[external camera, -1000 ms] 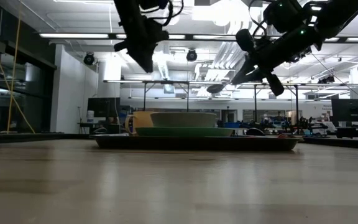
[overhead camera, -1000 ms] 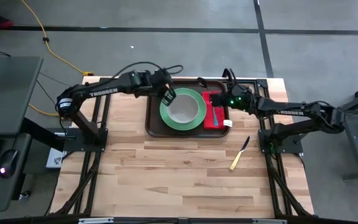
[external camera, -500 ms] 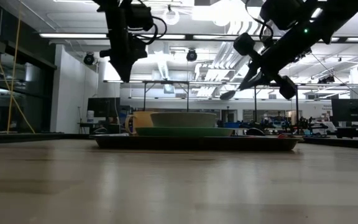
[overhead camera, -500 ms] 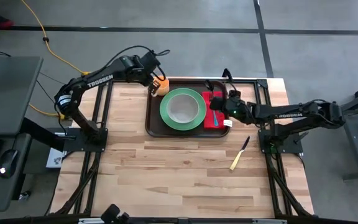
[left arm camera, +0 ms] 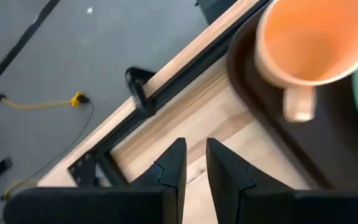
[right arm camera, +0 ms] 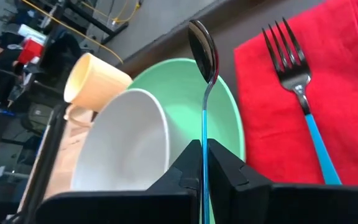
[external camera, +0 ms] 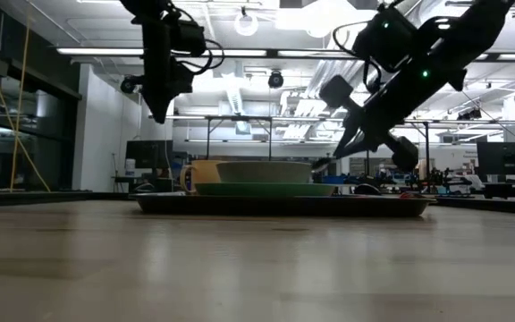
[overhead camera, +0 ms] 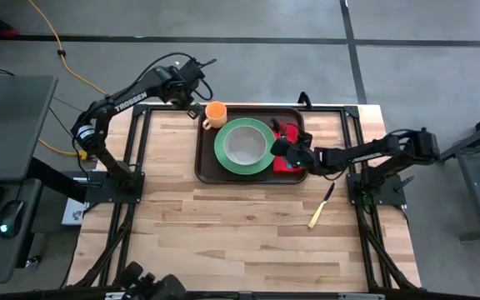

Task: Set up tray
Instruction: Put the blue spoon on the red table napkin to right of the green plate

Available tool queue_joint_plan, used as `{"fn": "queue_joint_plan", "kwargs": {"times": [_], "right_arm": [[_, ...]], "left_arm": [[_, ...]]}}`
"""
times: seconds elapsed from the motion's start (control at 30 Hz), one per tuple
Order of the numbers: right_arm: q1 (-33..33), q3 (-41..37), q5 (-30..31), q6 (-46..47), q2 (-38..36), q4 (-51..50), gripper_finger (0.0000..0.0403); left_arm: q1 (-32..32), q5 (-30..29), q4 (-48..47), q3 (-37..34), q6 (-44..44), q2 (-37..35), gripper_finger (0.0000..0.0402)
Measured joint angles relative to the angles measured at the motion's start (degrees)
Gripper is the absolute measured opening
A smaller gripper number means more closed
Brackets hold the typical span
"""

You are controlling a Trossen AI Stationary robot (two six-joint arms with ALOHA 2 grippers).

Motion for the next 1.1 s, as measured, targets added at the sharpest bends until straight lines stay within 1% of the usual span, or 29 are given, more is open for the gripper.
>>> {"fn": "queue_joint_plan", "kwargs": {"times": [0.17, 0.37, 0.47, 0.7, 1.1], "right_arm": [[0.0, 0.0, -0.8, 1.8, 2.0, 0.1, 0.0], [-1.2, 0.0, -1.7, 2.8, 2.1, -2.2, 0.0], [-2.1, 0.0, -1.8, 3.0, 2.1, -2.9, 0.0], [-3.6, 0.0, -4.5, 4.7, 2.1, -4.5, 0.0], [-3.6, 0.0, -5.9, 6.8, 2.1, -4.1, 0.0]], "left_arm": [[3.1, -0.1, -1.2, -0.1, 0.1, 0.0, 0.0092], [5.5, 1.0, -0.6, -2.0, 1.3, 0.0, 0.0092], [5.7, 1.3, 0.6, -3.4, 1.3, 0.0, 0.0092], [5.5, 1.6, 3.0, -5.5, 1.7, 0.0, 0.0092], [5.5, 4.1, 6.6, -5.6, 2.8, 0.0, 0.0092]]}}
